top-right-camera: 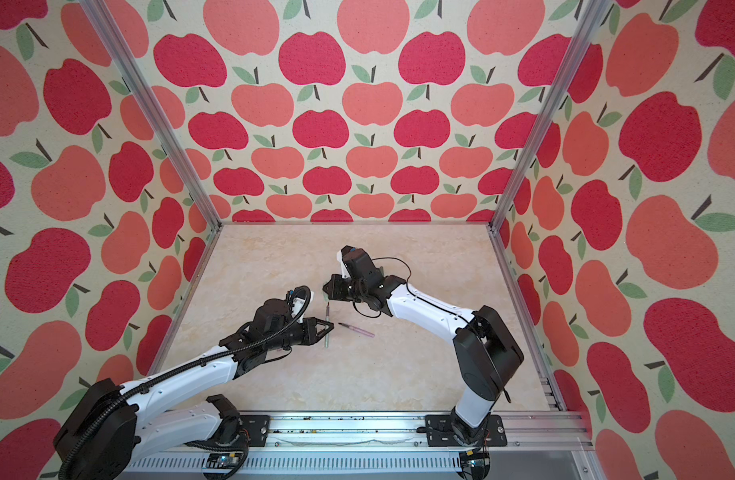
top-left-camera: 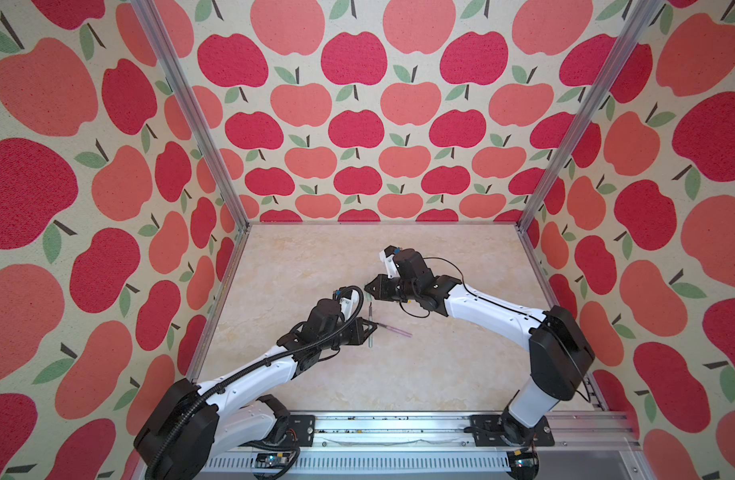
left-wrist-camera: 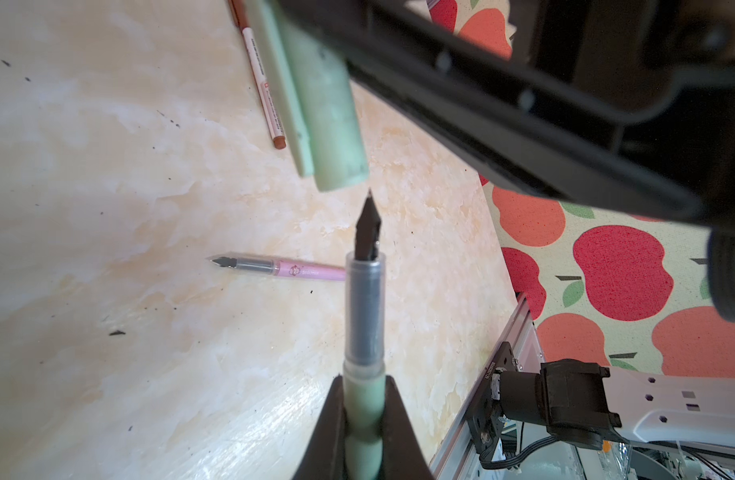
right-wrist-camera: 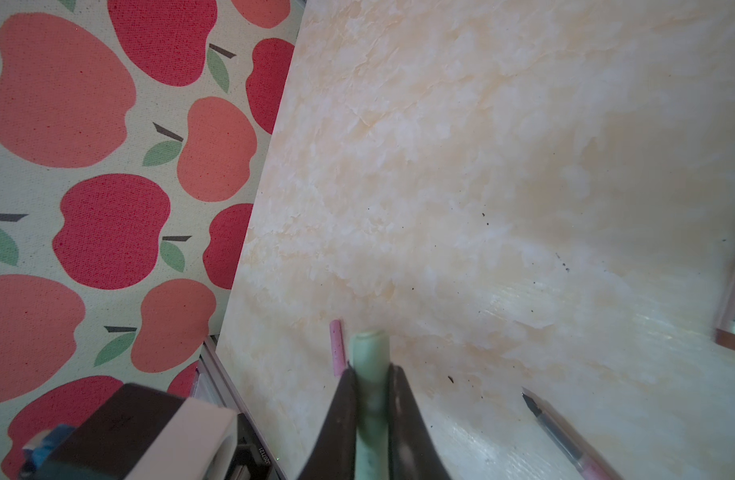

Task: Insert the pens into the pen caps
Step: 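Lower the mint cap onto the pen nib with the right gripper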

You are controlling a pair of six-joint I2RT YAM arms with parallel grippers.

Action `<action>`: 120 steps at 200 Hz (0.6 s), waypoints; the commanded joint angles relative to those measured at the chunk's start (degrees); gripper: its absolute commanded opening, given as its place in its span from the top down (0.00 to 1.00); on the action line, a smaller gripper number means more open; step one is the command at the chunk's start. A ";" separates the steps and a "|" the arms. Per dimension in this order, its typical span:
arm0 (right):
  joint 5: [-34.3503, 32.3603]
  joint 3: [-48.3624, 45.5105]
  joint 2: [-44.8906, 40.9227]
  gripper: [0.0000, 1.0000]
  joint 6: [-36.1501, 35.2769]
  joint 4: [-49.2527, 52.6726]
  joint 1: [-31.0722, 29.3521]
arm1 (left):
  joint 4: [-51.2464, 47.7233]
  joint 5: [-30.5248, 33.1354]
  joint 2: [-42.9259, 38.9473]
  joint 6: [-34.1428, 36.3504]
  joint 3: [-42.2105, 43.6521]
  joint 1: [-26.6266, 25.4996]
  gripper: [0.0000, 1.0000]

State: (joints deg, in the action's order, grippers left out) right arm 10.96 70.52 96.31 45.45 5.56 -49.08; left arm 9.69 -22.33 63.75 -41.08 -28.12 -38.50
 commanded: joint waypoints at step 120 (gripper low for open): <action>-1.03 -1.79 -2.88 0.95 -1.07 -0.81 -0.58 | 0.92 1.12 -3.34 0.29 -0.78 -0.32 1.00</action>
State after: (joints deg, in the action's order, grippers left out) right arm 10.81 70.04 94.80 45.45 5.06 -49.12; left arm 9.58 -21.80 61.47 -41.12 -28.10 -38.50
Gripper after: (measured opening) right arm 0.141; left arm 0.135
